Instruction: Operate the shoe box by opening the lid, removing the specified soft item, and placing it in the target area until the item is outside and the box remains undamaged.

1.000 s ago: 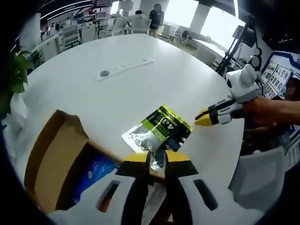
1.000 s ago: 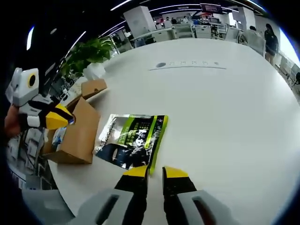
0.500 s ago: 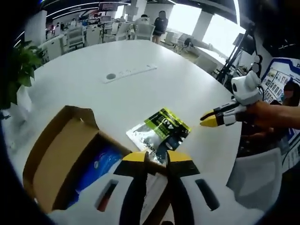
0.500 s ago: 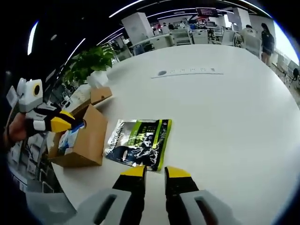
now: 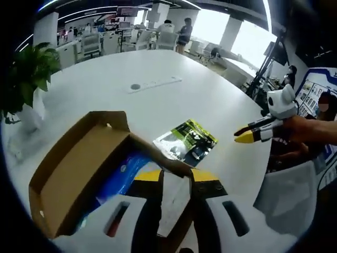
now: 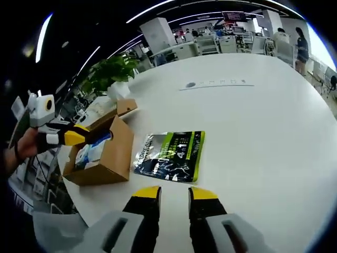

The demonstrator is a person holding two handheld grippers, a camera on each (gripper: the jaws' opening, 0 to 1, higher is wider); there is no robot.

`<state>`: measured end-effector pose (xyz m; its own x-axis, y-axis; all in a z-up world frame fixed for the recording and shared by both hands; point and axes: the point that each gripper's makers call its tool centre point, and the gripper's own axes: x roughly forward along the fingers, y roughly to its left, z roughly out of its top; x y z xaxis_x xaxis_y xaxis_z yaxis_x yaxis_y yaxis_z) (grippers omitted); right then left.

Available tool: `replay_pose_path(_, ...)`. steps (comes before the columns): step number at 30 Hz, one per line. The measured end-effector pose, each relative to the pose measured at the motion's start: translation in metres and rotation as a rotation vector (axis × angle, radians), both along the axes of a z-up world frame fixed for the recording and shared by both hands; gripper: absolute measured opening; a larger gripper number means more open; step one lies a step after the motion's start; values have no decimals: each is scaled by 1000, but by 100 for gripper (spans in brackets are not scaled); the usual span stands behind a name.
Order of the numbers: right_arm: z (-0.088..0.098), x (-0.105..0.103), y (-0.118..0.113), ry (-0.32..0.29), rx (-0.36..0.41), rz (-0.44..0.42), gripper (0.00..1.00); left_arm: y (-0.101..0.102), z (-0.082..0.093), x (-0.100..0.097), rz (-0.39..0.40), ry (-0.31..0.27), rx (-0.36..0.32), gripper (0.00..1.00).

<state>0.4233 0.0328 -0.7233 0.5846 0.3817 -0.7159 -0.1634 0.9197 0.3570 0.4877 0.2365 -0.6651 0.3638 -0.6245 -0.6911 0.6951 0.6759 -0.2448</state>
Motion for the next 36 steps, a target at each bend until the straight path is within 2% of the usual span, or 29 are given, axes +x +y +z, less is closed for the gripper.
replay_pose_path(12,12,-7,15,-27,18,21,21,36,2,-13,24,-16,-14,23)
replay_pose_path(18,15,-11,18,-32,23,33,22,59,2,-16,78,-9,-29,24)
replay_pose_path(27,23,-13,37,-50,42,68,25,83,0,-23,127,-5,-40,26)
replay_pose_path(36,28,-11,54,-71,56,111,29,98,3,-30,159,-20,-59,29)
